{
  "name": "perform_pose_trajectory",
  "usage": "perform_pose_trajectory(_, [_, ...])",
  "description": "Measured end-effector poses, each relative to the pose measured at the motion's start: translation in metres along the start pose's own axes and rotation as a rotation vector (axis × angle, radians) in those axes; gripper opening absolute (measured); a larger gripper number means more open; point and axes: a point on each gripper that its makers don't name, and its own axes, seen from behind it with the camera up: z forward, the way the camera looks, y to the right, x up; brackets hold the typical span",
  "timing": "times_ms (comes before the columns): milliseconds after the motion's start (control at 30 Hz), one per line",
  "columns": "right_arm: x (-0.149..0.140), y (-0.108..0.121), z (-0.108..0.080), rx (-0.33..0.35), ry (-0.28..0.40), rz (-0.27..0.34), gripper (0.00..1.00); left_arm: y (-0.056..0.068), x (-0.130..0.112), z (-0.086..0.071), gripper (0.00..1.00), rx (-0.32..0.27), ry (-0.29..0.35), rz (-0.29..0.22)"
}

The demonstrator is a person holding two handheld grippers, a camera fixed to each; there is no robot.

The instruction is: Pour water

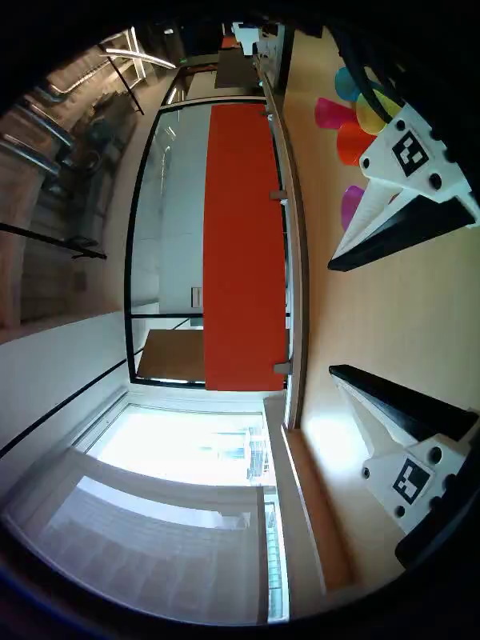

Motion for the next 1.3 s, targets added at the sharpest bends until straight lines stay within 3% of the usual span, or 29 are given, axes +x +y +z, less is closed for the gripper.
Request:
perform_pose_trajectory(500, [0.004, 0.003, -0.003, -0.005, 0.001, 0.009, 0.97, -0.005, -0.009, 0.014, 0.86, -0.001, -0.006, 0.034])
perform_pose_trajectory(867, [0.007, 0.005, -0.003, -0.008, 0.004, 0.003, 0.97, -0.005, -0.014, 0.018, 0.86, -0.010, -0.019, 0.005])
perform_pose_trajectory(1300, [0.011, 0.009, -0.007, -0.009, 0.017, 0.003, 0.97, -0.001, -0.023, 0.021, 0.86, -0.020, -0.052, 0.007])
